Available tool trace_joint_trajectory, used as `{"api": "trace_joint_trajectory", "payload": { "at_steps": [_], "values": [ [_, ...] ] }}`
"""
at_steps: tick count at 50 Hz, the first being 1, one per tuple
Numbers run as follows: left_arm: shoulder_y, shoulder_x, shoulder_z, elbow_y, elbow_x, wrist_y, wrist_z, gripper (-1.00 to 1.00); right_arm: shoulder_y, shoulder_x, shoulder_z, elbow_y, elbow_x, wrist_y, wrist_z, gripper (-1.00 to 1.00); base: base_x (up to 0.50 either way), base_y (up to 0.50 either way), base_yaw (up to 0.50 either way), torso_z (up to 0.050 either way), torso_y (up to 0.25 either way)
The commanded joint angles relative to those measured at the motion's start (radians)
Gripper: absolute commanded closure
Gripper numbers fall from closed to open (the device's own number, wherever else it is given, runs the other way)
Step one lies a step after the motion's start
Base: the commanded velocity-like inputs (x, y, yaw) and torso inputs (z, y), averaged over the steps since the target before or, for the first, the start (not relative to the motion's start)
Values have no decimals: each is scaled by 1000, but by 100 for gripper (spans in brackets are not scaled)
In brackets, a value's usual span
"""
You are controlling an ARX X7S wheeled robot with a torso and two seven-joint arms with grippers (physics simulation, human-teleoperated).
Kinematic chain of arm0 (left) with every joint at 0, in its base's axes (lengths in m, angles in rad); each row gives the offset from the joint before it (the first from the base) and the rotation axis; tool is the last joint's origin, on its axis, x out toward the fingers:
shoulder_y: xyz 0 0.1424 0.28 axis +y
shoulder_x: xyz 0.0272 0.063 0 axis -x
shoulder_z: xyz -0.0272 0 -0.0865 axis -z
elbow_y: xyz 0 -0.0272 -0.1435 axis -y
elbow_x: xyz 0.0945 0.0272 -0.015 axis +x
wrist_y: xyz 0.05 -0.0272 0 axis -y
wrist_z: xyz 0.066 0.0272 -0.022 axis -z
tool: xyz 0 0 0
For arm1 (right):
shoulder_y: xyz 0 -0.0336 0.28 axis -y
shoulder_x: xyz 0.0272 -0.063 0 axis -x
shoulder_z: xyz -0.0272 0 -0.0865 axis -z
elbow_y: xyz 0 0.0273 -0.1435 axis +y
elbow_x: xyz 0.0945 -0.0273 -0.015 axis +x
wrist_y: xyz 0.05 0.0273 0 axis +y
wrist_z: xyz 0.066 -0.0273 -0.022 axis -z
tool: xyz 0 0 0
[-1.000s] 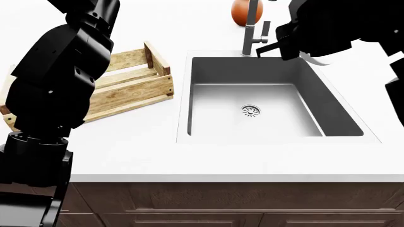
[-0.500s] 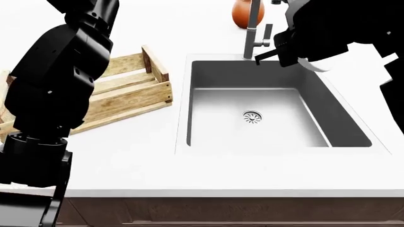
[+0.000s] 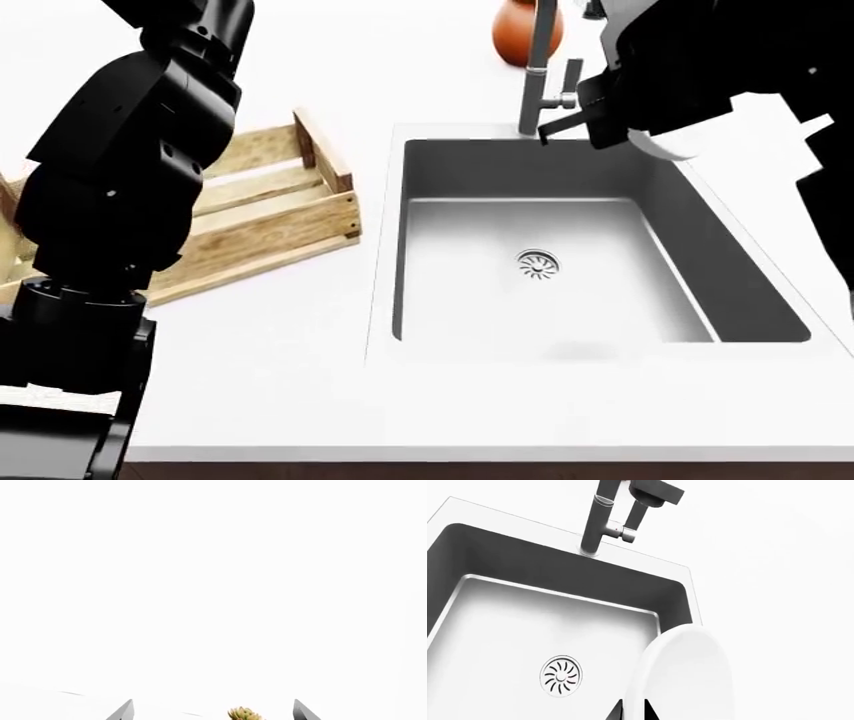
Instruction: Move the fresh-baked cupcake off the tray onto the counter, and place the bowl used for mixing into the sink.
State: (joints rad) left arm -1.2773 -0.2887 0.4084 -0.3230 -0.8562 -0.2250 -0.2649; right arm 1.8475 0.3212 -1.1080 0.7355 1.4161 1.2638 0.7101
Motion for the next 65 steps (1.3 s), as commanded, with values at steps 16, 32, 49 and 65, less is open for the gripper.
{"api": "trace_joint_trajectory", "payload": {
  "at_steps": [16,32,49,65],
  "values": [
    [3,-18,-2,33,-18,-19,-14,-100,7,-6,-8,12,-24,-6,-10,100,281,0,0,0,1],
    [0,-8,3,9,-9,-4,-6,-100,-4,-28,-42,56,-18,54,-21,100,241,0,0,0,1],
    [-2,-7,4,13,-12,-1,-8,-100,-77,-31,-98,-35,29,161,-74,100,0,0,0,0,0],
    [-2,2,8,-7,-4,15,-2,-100,-88,-142,-263,151,-142,54,-361,100,0,0,0,1,1]
  ]
}}
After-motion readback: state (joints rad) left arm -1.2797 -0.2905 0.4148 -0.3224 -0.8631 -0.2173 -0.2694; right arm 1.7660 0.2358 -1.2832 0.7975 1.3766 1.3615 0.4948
